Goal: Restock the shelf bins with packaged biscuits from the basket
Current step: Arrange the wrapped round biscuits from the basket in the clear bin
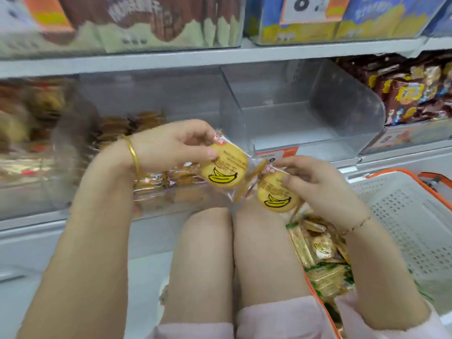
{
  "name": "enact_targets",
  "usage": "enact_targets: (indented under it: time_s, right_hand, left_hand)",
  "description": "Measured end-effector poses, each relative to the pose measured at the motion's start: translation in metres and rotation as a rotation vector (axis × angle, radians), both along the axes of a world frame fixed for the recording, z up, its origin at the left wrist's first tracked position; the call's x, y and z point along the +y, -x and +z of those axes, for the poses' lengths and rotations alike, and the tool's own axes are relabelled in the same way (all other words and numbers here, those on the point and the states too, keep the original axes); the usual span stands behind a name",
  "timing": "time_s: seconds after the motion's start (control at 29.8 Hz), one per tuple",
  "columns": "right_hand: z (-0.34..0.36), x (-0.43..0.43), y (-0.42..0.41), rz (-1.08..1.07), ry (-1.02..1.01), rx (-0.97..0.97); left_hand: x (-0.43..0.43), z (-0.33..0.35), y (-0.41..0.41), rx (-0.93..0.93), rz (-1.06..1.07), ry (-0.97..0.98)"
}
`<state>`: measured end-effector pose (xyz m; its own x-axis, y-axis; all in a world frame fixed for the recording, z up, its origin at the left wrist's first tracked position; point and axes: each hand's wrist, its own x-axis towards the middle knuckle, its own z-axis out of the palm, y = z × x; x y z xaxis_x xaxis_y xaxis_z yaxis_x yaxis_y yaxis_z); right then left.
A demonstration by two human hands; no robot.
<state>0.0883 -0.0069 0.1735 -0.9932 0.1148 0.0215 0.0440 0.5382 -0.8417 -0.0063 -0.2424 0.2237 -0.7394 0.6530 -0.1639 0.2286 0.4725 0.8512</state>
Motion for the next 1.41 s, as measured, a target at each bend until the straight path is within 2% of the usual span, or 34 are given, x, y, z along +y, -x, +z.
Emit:
enact_targets:
  time_s: [0.1, 0.23, 0.4, 0.5, 0.6, 0.67, 0.77, 1.07, 1.24, 1.41]
  right_hand:
    - [0.019, -0.017, 0.023, 0.015, -0.045, 0.165]
    - [0.035, -0.042, 0.057, -0.006, -0.177, 0.373]
    - [0.03, -0.069, 0.086, 0.04, -0.405, 0.425]
    - [0.023, -0.077, 0.099, 0.022, -0.562, 0.384]
    - [0.015, -0.086, 0.111, 0.009, -0.756, 0.261]
    - [0.009, -0.093, 0.117, 0.077, -0.891, 0.183]
    - [0.003, -0.101, 0.126, 0.158, -0.987, 0.047]
    - [-0.019, -0.098, 0.143, 0.299, -0.96, -0.116]
    - [-0.012, -0.095, 0.14, 0.363, -0.965, -0.145]
    - [-0.019, -0.097, 0.133, 0.326, -0.996, -0.094]
  left_hand:
    - [-0.037, 0.004, 0.013, 0.01, 0.296, -0.23]
    - [-0.045, -0.01, 0.026, 0.104, 0.517, -0.268]
    - [-0.025, -0.036, 0.039, 0.276, 0.513, -0.019]
    - [-0.024, -0.048, 0.05, 0.331, 0.567, 0.151]
    - [-0.023, -0.058, 0.054, 0.355, 0.532, 0.32]
    - [-0.023, -0.062, 0.055, 0.37, 0.491, 0.449]
    - [-0.019, -0.065, 0.055, 0.394, 0.411, 0.595]
    - [-0.004, -0.074, 0.062, 0.472, 0.25, 0.863]
    - [-0.007, -0.071, 0.063, 0.458, 0.18, 0.896]
    - [-0.009, -0.066, 0.062, 0.421, 0.06, 0.912]
